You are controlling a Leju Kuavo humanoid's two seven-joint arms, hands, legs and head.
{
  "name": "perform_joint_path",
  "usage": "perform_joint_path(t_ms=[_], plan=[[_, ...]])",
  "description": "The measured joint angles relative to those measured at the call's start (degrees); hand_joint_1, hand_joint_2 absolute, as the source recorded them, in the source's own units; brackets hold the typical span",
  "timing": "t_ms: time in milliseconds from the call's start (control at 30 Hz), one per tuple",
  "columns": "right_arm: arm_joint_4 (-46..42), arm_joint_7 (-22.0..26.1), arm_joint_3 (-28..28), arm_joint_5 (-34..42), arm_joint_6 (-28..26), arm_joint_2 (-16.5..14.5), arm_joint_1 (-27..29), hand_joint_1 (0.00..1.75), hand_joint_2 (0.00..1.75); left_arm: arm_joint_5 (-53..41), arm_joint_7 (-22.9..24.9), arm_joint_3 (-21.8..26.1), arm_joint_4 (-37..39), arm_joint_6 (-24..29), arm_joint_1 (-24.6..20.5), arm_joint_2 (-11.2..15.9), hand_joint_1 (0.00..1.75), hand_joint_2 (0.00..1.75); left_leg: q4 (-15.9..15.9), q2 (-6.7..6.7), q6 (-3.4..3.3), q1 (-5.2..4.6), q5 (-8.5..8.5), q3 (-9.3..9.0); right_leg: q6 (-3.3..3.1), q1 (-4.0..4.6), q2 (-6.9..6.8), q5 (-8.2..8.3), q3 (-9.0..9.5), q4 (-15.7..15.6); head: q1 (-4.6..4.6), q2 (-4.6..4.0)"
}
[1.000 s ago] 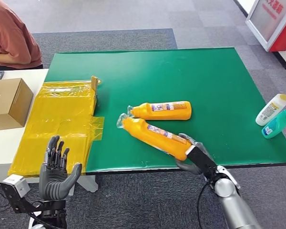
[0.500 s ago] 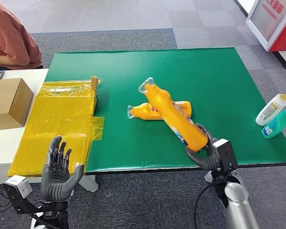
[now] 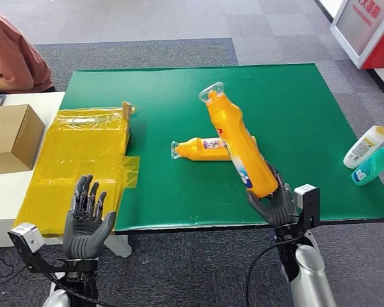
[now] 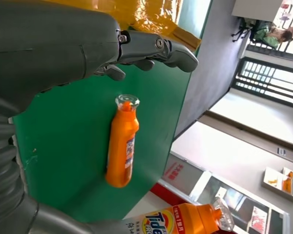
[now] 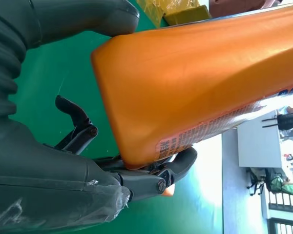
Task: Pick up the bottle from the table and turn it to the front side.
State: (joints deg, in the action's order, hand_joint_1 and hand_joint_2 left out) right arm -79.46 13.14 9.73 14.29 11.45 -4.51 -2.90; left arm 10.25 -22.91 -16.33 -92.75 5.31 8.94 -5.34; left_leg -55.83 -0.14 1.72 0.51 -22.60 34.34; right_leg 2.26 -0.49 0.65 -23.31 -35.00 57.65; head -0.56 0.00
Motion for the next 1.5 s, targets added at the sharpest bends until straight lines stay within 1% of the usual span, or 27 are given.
perform_joint_path(t_ms=[400, 700, 867, 933, 1067, 1233, 1500], plan=[[1.07, 0.79, 1.81, -0.73, -0.1, -0.91, -0.4, 1.75, 1.75, -0.49, 0.2, -0.38, 1.64, -1.0, -5.06, -0.01, 0.0, 1.75, 0.0, 0.0, 0.0, 0.0, 0.01, 0.02, 0.0, 0.0, -0.01, 0.0, -0.02, 0.0, 0.01, 0.0], [2.55, 1.6, 5.02, -2.07, -0.33, -1.51, -2.53, 1.75, 1.75, 2.02, 2.62, -2.96, 2.69, -2.59, -15.11, -0.01, 0.0, 1.75, 0.0, -0.01, -0.05, 0.0, 0.11, 0.03, -0.03, 0.0, -0.03, 0.08, 0.0, 0.02, 0.0, 0.0], [3.1, 1.85, 6.21, -2.34, -0.56, -1.68, -3.59, 1.75, 1.75, 2.72, 3.09, -4.24, 3.05, -2.81, -18.0, 0.0, 0.0, 1.75, 0.0, 0.0, -0.05, 0.0, 0.12, 0.03, -0.04, 0.0, -0.03, 0.1, -0.04, 0.02, 0.0, 0.0], [3.27, 2.03, 6.74, -2.64, -0.54, -1.68, -3.76, 1.75, 1.75, 4.46, 4.47, -4.68, 3.35, -3.05, -19.39, 0.01, 0.0, 1.75, -0.01, 0.0, -0.05, 0.0, 0.12, 0.05, -0.04, 0.0, -0.03, 0.1, -0.04, 0.02, 0.01, 0.0], [3.63, 2.27, 8.34, -3.21, -0.44, -2.01, -4.22, 1.75, 1.75, 9.95, 8.52, -5.57, 5.13, -3.33, -23.68, -0.07, 0.0, 1.75, -0.01, -0.01, -0.04, 0.0, 0.13, 0.05, -0.04, 0.0, -0.02, 0.11, -0.05, 0.02, 0.01, 0.0], [4.37, 2.5, 10.14, -3.26, -0.55, -2.32, -5.54, 1.75, 1.75, 12.54, 9.99, -6.79, 7.45, -3.84, -28.28, -0.43, 0.0, 1.75, -0.01, -0.01, 0.0, 0.0, 0.19, 0.06, -0.03, 0.0, -0.02, 0.14, -0.05, 0.02, 0.0, 0.0], [4.65, 3.84, 10.85, -2.17, -0.56, -2.49, -5.61, 1.75, 1.75, 12.07, 9.65, -10.57, 7.85, -3.75, -30.35, -0.83, 0.0, 1.75, -0.01, -0.01, -0.04, -0.01, 0.16, 0.08, -0.02, -0.02, -0.02, 0.13, -0.07, 0.02, 0.01, 0.0]])
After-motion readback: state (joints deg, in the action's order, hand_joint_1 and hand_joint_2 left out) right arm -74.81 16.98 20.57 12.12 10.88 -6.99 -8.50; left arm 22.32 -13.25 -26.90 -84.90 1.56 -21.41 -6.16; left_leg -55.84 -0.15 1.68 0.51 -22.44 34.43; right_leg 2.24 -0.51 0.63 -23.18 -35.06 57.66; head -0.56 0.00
